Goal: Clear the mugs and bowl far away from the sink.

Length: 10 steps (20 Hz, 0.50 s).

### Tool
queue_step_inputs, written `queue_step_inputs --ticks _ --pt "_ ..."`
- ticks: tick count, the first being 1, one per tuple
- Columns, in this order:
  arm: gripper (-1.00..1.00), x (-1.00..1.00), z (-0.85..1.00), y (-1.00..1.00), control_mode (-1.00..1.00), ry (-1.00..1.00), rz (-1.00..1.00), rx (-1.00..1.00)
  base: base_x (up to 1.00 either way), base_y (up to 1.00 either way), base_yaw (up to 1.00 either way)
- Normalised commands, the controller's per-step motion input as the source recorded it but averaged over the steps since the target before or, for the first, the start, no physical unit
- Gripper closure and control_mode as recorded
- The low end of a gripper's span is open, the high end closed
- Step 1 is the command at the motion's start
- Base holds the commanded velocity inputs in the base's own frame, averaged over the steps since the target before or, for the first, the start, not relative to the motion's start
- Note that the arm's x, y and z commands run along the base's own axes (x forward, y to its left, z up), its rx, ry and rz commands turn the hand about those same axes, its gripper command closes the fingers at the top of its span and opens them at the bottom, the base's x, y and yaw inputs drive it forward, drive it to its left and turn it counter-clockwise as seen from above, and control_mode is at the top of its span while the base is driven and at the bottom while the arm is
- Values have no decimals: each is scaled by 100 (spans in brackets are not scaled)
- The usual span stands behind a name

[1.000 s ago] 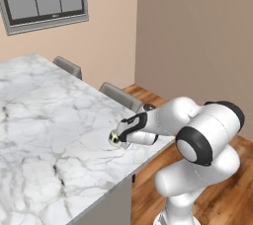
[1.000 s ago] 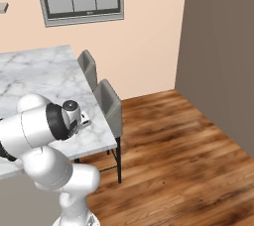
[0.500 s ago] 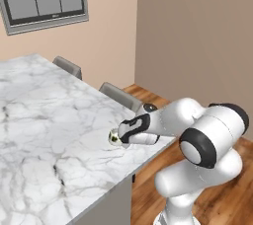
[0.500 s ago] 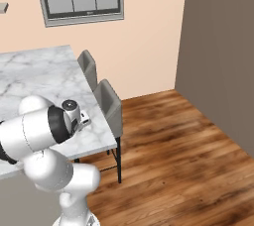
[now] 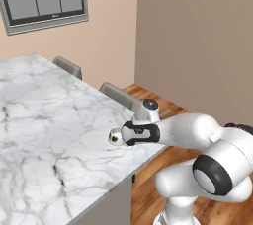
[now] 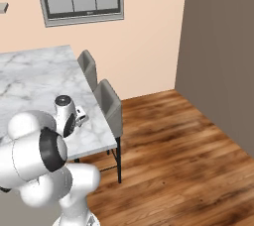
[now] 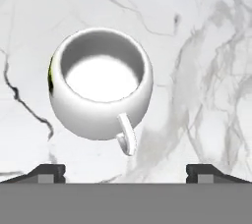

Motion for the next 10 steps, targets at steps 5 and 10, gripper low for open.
queue_step_inputs --ticks 5,10 --pt "-100 -75 91 1 -100 17 -12 3 0 0 0" --pt "-100 -79 56 -2 -100 22 -44 11 0 0 0"
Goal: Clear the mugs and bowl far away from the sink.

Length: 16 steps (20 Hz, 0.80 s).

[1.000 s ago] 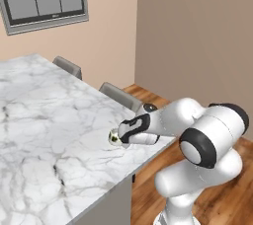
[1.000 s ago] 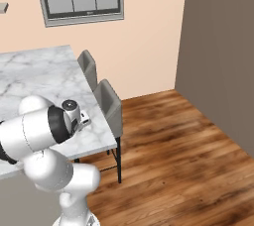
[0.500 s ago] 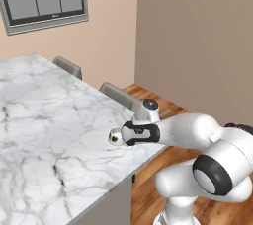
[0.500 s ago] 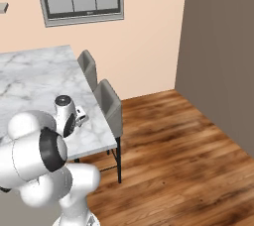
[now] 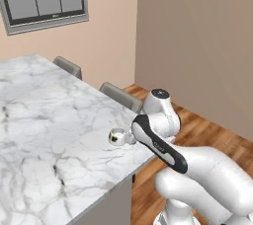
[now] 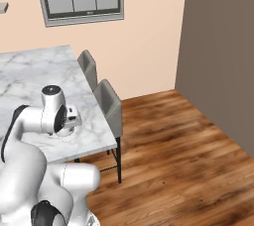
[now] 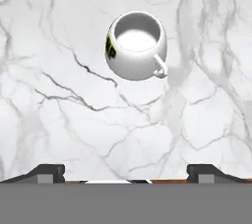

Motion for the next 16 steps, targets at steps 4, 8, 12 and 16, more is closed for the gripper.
queue_step_inputs --ticks 4,8,12,16 --pt "-100 -27 17 -21 -100 7 -68 4 0 0 0" --pt "-100 -16 0 -14 -100 0 -25 -5 0 0 0" --pt "-100 -8 0 -2 -100 0 -2 0 0 0 0" --pt "-100 0 0 1 -100 0 0 0 0 0 0"
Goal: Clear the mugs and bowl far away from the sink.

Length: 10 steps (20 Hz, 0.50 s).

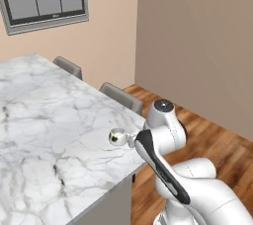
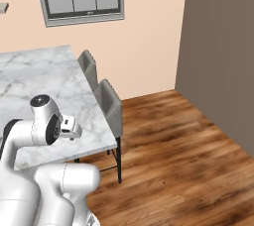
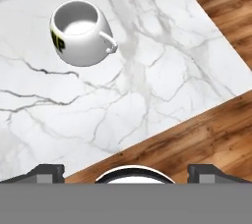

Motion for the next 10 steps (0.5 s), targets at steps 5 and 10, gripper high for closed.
queue_step_inputs --ticks 5,10 --pt "-100 -1 0 0 -100 0 0 0 0 0 0" --pt "-100 -1 0 2 100 0 0 0 -19 26 2"
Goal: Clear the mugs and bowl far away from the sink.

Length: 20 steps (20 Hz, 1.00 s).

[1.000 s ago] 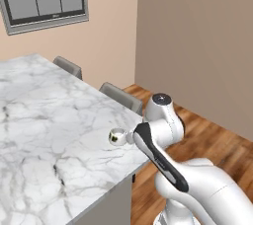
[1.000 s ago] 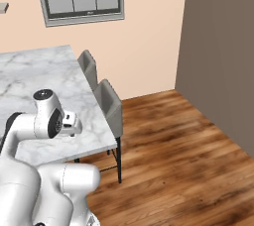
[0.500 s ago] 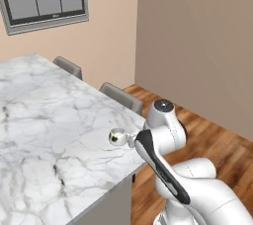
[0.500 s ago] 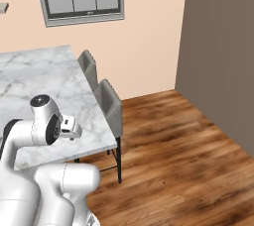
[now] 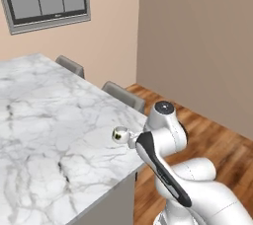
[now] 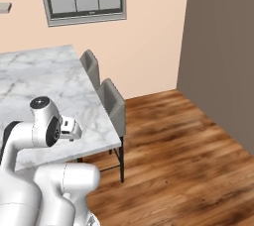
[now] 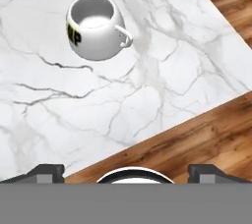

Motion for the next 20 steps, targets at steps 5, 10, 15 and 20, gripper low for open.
queue_step_inputs --ticks 5,10,15,20 --pt "-100 0 0 0 100 0 0 0 -68 93 17" --pt "-100 0 0 0 100 0 0 0 -63 100 41" --pt "-100 0 0 0 100 0 0 0 -65 100 46" --pt "-100 0 0 0 100 0 0 0 -27 100 35"
